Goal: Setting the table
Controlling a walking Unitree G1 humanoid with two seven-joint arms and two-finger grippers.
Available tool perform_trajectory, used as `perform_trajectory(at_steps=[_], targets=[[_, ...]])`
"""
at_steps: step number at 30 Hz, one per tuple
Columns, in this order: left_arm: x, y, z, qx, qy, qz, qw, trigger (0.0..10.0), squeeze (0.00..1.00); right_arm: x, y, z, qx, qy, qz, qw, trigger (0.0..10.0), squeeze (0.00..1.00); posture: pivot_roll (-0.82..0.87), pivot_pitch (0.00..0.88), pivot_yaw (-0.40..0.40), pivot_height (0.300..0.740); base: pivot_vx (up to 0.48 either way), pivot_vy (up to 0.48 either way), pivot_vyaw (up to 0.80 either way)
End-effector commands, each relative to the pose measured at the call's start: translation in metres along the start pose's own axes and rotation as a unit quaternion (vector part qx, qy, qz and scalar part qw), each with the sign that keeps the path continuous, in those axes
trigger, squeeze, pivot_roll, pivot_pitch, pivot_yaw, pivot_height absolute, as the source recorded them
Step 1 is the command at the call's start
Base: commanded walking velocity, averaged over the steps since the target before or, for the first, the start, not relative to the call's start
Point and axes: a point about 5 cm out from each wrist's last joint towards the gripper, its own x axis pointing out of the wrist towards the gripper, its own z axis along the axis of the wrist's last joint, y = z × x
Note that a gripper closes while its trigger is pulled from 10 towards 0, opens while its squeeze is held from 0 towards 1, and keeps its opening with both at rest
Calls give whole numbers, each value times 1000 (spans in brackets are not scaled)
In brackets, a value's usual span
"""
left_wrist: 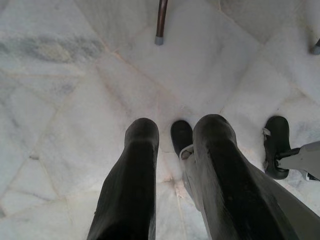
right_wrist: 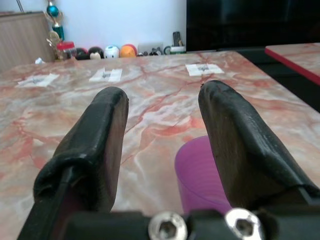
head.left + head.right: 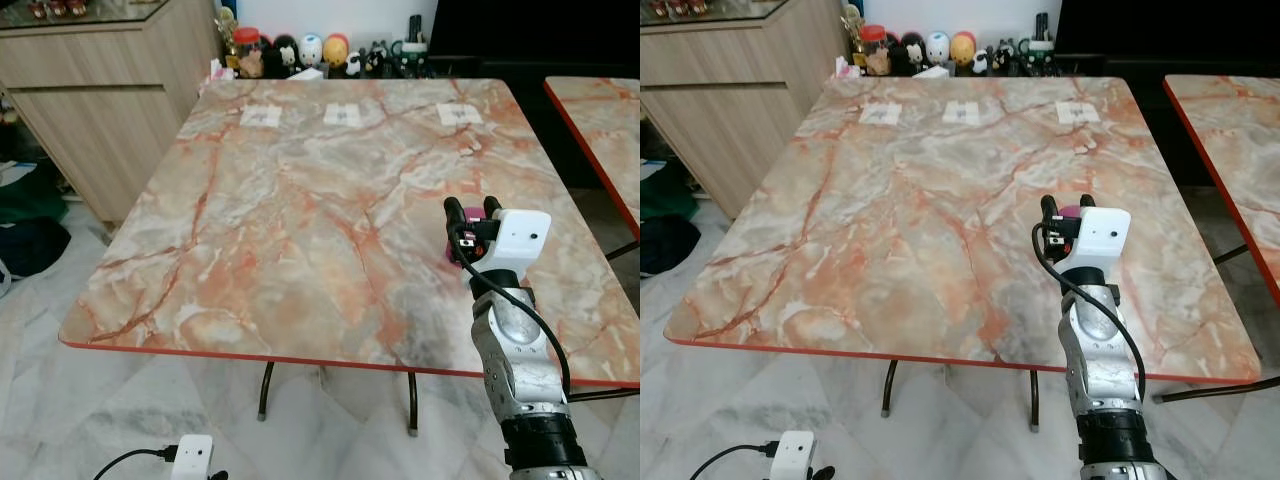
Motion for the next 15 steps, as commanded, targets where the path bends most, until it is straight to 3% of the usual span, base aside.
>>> perform_trajectory(at_steps=[1,6,15], targets=[[-2,2,-5,3,7,0,1000,10000,0,-1,-1,-4,3,9,-5,1000,10000,0,-124,112,36,740,274,0,0],[-2,2,-5,2,6,0,1000,10000,0,-1,-1,-4,4,9,-5,1000,10000,0,-122,112,35,740,277,0,0],[-2,2,-5,5,5,1,1000,10000,0,-1,-1,-4,3,8,-5,1000,10000,0,-123,116,35,740,0,0,0]])
